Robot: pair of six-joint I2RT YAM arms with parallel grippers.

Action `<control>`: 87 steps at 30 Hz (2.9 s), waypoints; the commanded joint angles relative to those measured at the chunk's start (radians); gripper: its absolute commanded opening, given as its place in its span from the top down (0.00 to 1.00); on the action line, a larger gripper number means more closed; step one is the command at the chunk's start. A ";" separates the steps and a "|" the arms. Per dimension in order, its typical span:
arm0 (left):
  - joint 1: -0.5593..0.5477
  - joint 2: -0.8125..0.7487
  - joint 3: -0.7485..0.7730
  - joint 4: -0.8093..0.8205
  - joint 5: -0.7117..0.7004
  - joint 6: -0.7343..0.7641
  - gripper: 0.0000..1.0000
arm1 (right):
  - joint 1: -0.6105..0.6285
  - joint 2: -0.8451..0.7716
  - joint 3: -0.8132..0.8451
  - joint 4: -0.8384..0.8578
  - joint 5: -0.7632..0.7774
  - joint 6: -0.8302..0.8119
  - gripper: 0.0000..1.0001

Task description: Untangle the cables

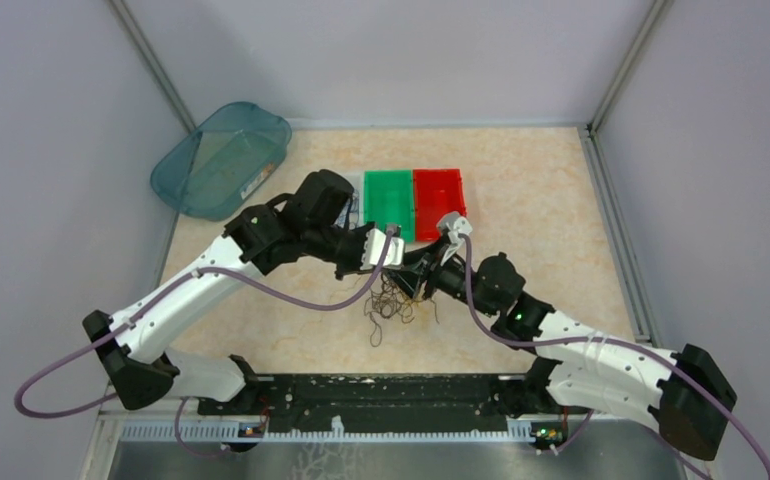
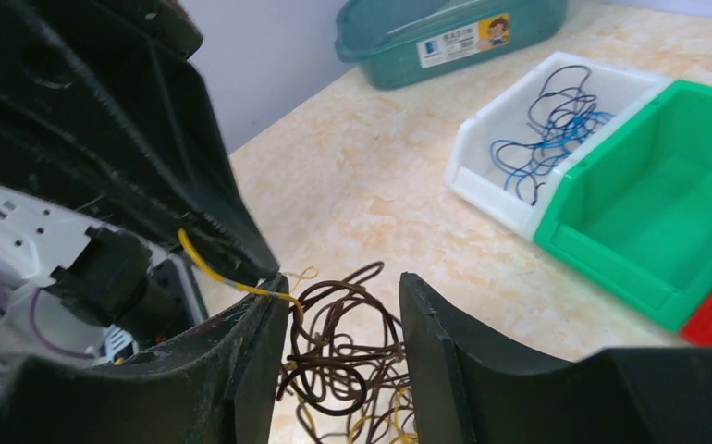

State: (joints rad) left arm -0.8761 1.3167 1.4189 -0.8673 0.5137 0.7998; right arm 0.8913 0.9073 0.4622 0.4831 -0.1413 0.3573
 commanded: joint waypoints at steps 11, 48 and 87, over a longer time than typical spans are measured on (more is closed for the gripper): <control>-0.061 0.062 0.107 -0.146 0.119 -0.041 1.00 | 0.175 -0.031 -0.004 0.223 0.507 -0.238 0.40; -0.067 0.009 0.540 -0.238 0.243 -0.020 1.00 | 0.176 0.178 -0.218 0.446 0.701 -0.019 0.46; -0.075 -0.146 0.212 -0.121 -0.027 0.276 1.00 | 0.175 -0.041 0.128 0.151 -0.045 -0.036 0.34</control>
State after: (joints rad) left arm -0.9428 1.1934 1.6375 -1.0225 0.4896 1.0485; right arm 1.0702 0.8284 0.5098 0.4988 -0.0650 0.2947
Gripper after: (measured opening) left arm 0.006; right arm 0.682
